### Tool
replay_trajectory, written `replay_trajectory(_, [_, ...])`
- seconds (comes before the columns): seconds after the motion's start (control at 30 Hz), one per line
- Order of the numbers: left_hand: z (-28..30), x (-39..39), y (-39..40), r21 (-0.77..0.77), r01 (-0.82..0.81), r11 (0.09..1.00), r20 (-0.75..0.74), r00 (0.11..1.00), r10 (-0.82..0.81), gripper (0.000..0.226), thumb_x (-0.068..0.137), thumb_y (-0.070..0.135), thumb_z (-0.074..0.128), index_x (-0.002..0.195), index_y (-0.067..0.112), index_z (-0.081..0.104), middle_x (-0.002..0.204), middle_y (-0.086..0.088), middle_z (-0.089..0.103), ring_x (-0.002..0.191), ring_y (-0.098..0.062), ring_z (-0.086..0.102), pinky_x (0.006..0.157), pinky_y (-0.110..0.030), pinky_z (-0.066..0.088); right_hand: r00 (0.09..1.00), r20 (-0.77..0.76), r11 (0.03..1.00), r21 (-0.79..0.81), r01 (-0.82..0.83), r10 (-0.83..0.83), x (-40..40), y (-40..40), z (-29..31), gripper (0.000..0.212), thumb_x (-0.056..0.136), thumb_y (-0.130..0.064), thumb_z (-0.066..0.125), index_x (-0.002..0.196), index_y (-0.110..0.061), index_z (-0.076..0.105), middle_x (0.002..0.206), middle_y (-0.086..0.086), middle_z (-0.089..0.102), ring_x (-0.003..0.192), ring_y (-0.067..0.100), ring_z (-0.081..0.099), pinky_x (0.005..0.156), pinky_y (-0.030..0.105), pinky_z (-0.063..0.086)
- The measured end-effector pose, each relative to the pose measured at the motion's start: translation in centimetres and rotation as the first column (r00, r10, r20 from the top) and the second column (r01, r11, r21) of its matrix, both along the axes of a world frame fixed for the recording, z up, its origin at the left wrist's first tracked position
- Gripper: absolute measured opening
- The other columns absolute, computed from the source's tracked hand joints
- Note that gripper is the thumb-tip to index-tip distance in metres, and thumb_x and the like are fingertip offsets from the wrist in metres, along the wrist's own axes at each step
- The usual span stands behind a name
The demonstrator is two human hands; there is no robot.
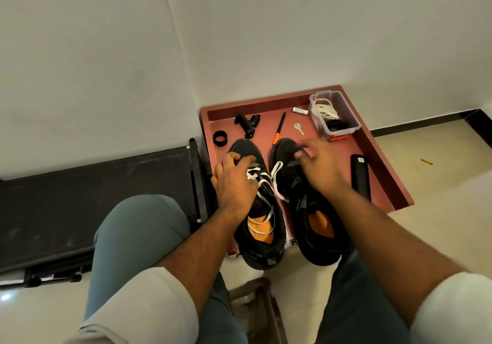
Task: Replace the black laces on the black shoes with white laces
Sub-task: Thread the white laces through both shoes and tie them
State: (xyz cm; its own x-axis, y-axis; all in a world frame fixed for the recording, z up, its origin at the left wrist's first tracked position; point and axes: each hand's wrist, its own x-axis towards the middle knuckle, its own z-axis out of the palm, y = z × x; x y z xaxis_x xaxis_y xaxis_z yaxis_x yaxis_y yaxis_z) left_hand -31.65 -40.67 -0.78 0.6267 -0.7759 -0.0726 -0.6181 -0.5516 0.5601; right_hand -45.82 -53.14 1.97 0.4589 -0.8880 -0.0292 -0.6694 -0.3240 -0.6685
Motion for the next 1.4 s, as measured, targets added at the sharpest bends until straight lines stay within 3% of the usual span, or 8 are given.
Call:
replay_trajectory(0.2, [-0.8,0.5,0.0,-0.014,-0.070,0.997,-0.203,0.977,0.065,0.079,0.079,0.018,0.075,0.146,0.032,0.036,0.146,-0.005,0.032,0.134,-0.026,0.032,0.108,-0.044,0.040,0.852,-0.452,0.951,-0.026,-0.308,0.263,4.0,3.3,-2.4,0.022,0.095,-0.025,0.049,0.104,-0.023,0.069,0.102,0.002,0.071,0.099,0.027,0.063,0.092,0.041,0.041])
replay_trajectory(0.4, [-1.7,0.8,0.1,-0.065,-0.124,0.990,-0.327,0.940,0.096,0.082,0.078,0.015,0.076,0.148,0.026,0.034,0.138,-0.004,0.035,0.128,-0.023,0.043,0.103,-0.041,0.048,0.972,0.118,0.973,0.132,0.188,-0.203,1.6,1.0,-1.0,0.016,0.095,-0.014,0.055,0.102,-0.013,0.070,0.095,0.007,0.070,0.087,0.022,0.064,0.075,0.031,0.050])
replay_trajectory(0.63, [-1.5,0.6,0.2,-0.059,-0.144,0.988,-0.322,0.939,0.118,0.074,0.081,0.016,0.072,0.147,0.023,0.038,0.139,-0.005,0.040,0.128,-0.022,0.044,0.106,-0.040,0.044,0.277,0.454,0.489,0.461,0.741,-0.847,-6.0,-6.7,2.2,0.025,0.085,0.001,0.052,0.083,-0.021,0.065,0.092,0.001,0.066,0.091,0.022,0.067,0.083,0.038,0.058])
replay_trajectory(0.73, [-1.6,0.5,0.1,-0.060,-0.152,0.987,-0.316,0.941,0.126,0.069,0.081,0.017,0.073,0.143,0.023,0.043,0.136,-0.004,0.042,0.125,-0.022,0.046,0.103,-0.040,0.047,0.569,0.343,0.646,0.180,0.741,-0.748,-5.8,-4.7,1.4,0.032,0.093,-0.003,0.056,0.121,-0.015,0.060,0.124,0.005,0.056,0.112,0.015,0.056,0.090,0.021,0.047])
replay_trajectory(0.87, [-1.8,0.7,0.1,-0.064,-0.139,0.988,-0.308,0.945,0.113,0.062,0.081,0.018,0.072,0.138,0.023,0.050,0.131,-0.003,0.044,0.121,-0.021,0.047,0.101,-0.036,0.048,0.983,0.140,0.987,-0.093,0.130,-0.116,-2.2,0.3,-0.2,0.037,0.094,-0.004,0.054,0.128,-0.018,0.059,0.131,0.001,0.055,0.112,0.015,0.054,0.096,0.029,0.046])
replay_trajectory(0.97, [-1.9,0.8,0.3,-0.077,-0.128,0.989,-0.309,0.946,0.098,0.057,0.082,0.018,0.072,0.136,0.024,0.053,0.130,-0.003,0.044,0.120,-0.020,0.048,0.100,-0.036,0.049,0.937,-0.252,0.947,-0.149,-0.286,0.243,0.8,2.3,-1.6,0.033,0.094,-0.019,0.056,0.126,-0.027,0.061,0.131,-0.006,0.059,0.115,0.020,0.049,0.098,0.039,0.037])
replay_trajectory(1.1, [-2.1,0.8,0.4,-0.083,-0.123,0.989,-0.300,0.949,0.093,0.053,0.084,0.020,0.069,0.135,0.029,0.056,0.136,-0.002,0.042,0.123,-0.021,0.046,0.100,-0.038,0.049,0.866,-0.432,0.928,-0.144,-0.344,0.254,2.8,2.9,-1.9,0.024,0.096,-0.035,0.052,0.115,-0.029,0.066,0.127,-0.013,0.058,0.113,0.019,0.044,0.091,0.038,0.028])
replay_trajectory(1.4, [-1.4,-0.2,0.6,0.012,-0.172,0.985,-0.225,0.959,0.170,0.047,0.091,0.031,0.057,0.137,0.035,0.052,0.138,0.000,0.041,0.126,-0.022,0.041,0.105,-0.044,0.040,0.921,-0.141,0.921,-0.201,0.333,-0.364,-3.3,-3.5,0.3,0.018,0.090,-0.021,0.065,0.105,-0.012,0.071,0.106,0.007,0.070,0.095,0.027,0.061,0.089,0.041,0.048])
